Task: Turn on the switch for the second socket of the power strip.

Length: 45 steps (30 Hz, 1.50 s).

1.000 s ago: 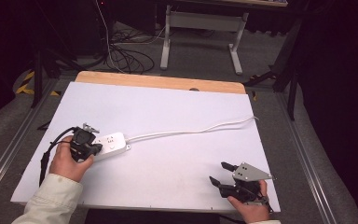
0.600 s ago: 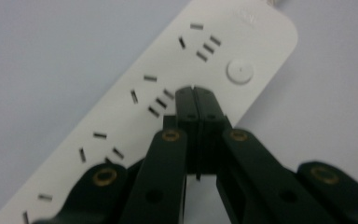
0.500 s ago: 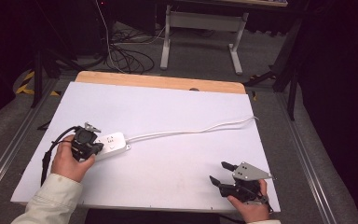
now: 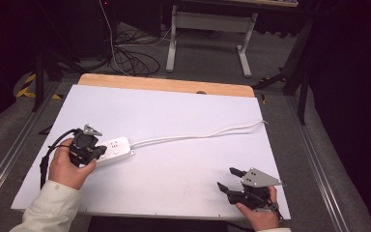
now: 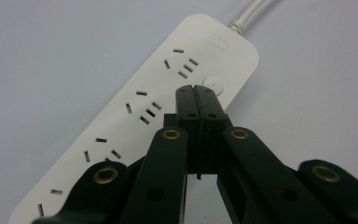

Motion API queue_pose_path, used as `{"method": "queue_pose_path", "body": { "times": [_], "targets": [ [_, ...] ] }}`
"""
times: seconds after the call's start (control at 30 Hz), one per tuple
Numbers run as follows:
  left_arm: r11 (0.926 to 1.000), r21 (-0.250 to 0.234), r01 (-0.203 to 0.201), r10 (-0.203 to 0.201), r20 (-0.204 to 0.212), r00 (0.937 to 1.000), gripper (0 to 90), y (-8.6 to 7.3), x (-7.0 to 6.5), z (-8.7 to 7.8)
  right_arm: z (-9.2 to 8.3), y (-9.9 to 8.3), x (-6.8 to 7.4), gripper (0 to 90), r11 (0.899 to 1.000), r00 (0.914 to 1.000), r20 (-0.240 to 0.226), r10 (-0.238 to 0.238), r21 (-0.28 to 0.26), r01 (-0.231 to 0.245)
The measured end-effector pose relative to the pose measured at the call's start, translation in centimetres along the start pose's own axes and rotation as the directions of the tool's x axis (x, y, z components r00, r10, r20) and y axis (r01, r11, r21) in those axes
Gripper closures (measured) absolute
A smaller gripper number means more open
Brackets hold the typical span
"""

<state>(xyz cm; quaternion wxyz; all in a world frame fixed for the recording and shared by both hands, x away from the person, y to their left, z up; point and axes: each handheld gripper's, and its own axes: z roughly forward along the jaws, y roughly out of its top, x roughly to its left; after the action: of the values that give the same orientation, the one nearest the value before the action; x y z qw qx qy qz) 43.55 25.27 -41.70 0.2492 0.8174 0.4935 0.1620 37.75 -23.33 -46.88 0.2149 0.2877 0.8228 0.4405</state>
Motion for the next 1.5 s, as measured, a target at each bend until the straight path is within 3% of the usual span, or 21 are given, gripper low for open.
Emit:
{"method": "queue_pose_path", "body": {
  "times": [0.4,0.5,0.57,0.67,0.77,0.83,0.87,0.9,0.93,0.97,1.0,1.03,1.07,1.17,1.27,1.4,1.5],
  "targets": [
    [0.9991,-0.042,0.005,-0.004,0.008,1.0000,90.0,0.1,0.0,-1.3,0.0,0.0,0.0,33.5,1.000,1.0000,-0.002,0.004,-0.001,-0.004],
    [0.9959,-0.090,0.010,-0.005,0.054,0.9985,89.7,0.0,0.1,-1.7,0.0,-0.1,0.0,33.5,1.000,1.0000,-0.002,0.007,-0.001,-0.007],
    [0.9953,-0.096,0.013,-0.007,0.066,0.9978,75.2,0.1,0.1,-1.8,0.0,-0.1,0.0,33.5,1.000,1.0000,-0.003,0.008,-0.001,-0.008],
    [0.9919,-0.127,0.006,0.005,0.086,0.9963,68.8,0.1,-0.2,-2.1,0.0,-0.1,0.0,33.5,1.000,1.0000,-0.002,0.008,-0.002,-0.008],
    [0.9708,-0.240,-0.013,0.031,0.070,0.9970,61.0,-0.2,-0.6,-2.4,0.0,-0.1,0.0,33.4,1.000,1.0000,-0.002,0.009,-0.002,-0.009],
    [0.9520,-0.306,0.000,0.032,0.101,0.9944,55.9,-0.5,-0.8,-2.5,0.0,-0.1,0.0,33.5,1.000,1.0000,-0.002,0.009,-0.003,-0.009],
    [0.9520,-0.306,0.000,0.032,0.101,0.9944,55.1,-0.5,-0.8,-2.5,0.0,-0.1,0.0,33.5,1.000,1.0000,-0.002,0.009,-0.002,-0.009],
    [0.9471,-0.321,0.001,0.036,0.110,0.9933,55.0,-0.5,-0.8,-2.6,0.0,-0.1,0.0,33.5,1.000,1.0000,-0.002,0.009,-0.002,-0.009],
    [0.9327,-0.360,-0.009,0.056,0.122,0.9910,55.0,-0.7,-1.0,-2.9,0.0,-0.1,0.0,33.5,1.000,1.0000,-0.002,0.009,-0.002,-0.009],
    [0.9232,-0.384,-0.018,0.070,0.123,0.9899,54.6,-0.7,-1.1,-3.0,0.0,-0.1,0.0,33.5,1.000,1.0000,-0.002,0.008,-0.002,-0.008],
    [0.9232,-0.384,-0.018,0.070,0.123,0.9899,52.6,-0.7,-1.1,-3.0,0.0,-0.1,0.0,33.5,1.000,1.0000,-0.001,0.009,-0.003,-0.009],
    [0.9094,-0.414,-0.042,0.104,0.128,0.9863,51.2,-0.8,-1.2,-3.3,0.0,-0.1,0.0,33.5,1.000,1.0000,-0.001,0.009,-0.004,-0.009],
    [0.9094,-0.414,-0.042,0.104,0.128,0.9863,51.1,-0.8,-1.2,-3.3,0.0,-0.1,0.0,33.5,1.000,1.0000,-0.001,0.009,-0.004,-0.009],
    [0.8909,-0.448,-0.072,0.142,0.124,0.9821,45.6,-1.0,-1.5,-3.6,0.0,-0.1,0.0,33.5,1.000,1.0000,0.000,0.007,-0.003,-0.007],
    [0.8825,-0.464,-0.080,0.158,0.131,0.9788,40.2,-1.1,-1.6,-3.9,-0.1,-0.1,0.0,33.5,1.000,1.0000,0.001,0.006,-0.004,-0.006],
    [0.8774,-0.473,-0.081,0.166,0.142,0.9758,38.5,-1.2,-1.8,-4.4,-0.1,-0.1,0.0,33.5,1.000,1.0000,0.000,0.006,-0.005,-0.006],
    [0.8721,-0.485,-0.068,0.163,0.157,0.9739,27.3,-1.3,-1.9,-4.6,-0.1,-0.1,0.0,33.5,1.000,1.0000,0.000,0.008,-0.007,-0.008]
  ]
}}
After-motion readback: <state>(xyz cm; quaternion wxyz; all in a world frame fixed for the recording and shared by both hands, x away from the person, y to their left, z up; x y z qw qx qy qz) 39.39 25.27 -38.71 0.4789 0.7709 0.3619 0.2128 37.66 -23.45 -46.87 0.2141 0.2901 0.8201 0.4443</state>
